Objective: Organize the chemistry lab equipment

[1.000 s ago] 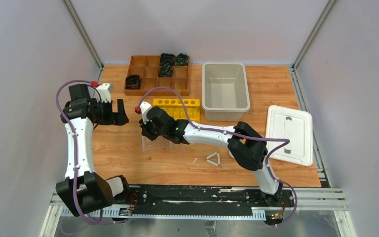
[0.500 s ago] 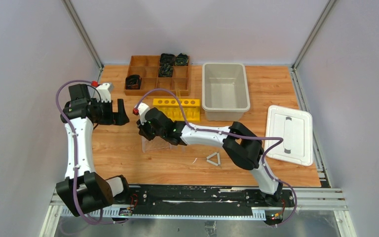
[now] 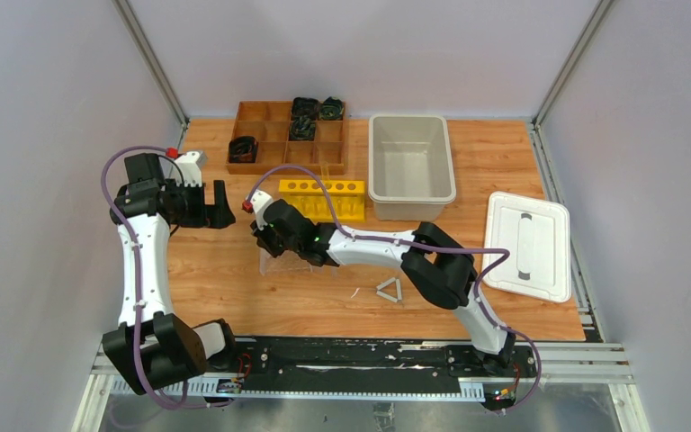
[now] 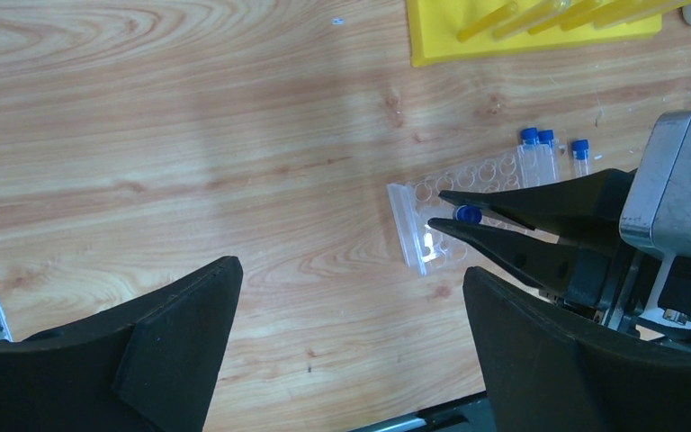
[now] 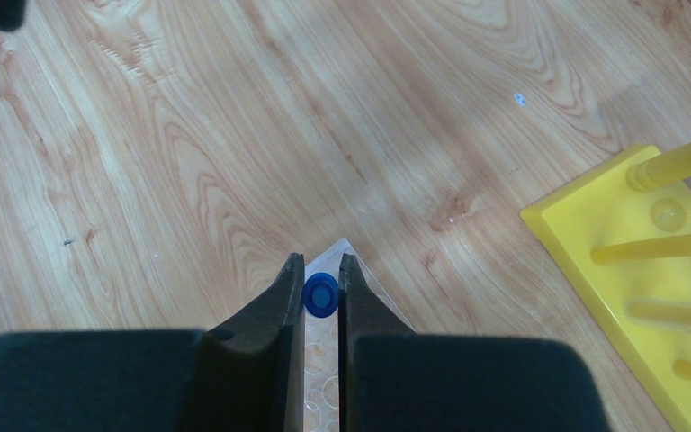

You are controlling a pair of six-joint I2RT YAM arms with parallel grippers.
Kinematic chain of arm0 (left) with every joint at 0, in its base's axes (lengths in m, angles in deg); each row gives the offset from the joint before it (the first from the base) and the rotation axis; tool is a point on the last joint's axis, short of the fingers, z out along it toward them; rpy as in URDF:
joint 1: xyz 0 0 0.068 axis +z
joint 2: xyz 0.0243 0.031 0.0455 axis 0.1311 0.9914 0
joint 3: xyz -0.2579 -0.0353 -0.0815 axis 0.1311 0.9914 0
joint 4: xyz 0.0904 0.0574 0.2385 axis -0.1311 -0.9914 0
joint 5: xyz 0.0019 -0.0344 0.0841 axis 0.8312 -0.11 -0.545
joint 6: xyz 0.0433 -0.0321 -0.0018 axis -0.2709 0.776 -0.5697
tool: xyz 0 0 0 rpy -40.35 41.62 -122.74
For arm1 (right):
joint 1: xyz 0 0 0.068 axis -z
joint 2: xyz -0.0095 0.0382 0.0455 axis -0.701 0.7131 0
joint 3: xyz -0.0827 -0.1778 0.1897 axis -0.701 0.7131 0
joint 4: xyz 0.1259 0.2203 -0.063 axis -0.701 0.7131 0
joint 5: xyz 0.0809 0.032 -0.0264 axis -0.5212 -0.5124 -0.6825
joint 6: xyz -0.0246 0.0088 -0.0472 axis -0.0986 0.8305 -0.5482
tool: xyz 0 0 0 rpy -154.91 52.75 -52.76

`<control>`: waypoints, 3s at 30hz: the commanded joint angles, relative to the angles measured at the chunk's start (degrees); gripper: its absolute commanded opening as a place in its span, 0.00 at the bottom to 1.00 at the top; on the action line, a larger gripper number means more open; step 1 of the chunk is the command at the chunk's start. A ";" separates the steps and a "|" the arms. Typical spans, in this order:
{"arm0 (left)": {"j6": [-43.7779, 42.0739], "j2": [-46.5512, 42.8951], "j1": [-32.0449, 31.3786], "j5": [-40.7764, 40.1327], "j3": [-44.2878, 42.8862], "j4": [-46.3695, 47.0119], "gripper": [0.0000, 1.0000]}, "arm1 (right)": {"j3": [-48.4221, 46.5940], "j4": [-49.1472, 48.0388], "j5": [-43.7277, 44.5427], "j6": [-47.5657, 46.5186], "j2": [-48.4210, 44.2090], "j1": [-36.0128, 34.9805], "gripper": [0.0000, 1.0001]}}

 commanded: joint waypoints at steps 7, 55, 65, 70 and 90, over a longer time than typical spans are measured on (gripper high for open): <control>-1.36 -0.92 0.44 0.90 -2.00 0.45 1.00 | 0.04 -1.96 4.27 -1.83 1.40 -0.75 0.00; -0.89 -4.36 0.45 5.37 -2.89 -3.29 1.00 | 20.30 24.93 12.83 22.74 -16.08 6.35 0.42; -1.01 -4.25 0.47 6.05 -2.94 -3.31 1.00 | 16.49 25.36 11.01 22.05 -11.37 9.02 0.42; -1.06 -4.28 0.50 6.75 -3.33 -3.30 1.00 | 15.79 27.04 10.72 22.75 -10.43 9.75 0.27; -8.46 -9.91 0.37 34.08 -0.16 -7.97 0.92 | 4.75 10.69 14.06 25.01 -27.75 3.93 0.00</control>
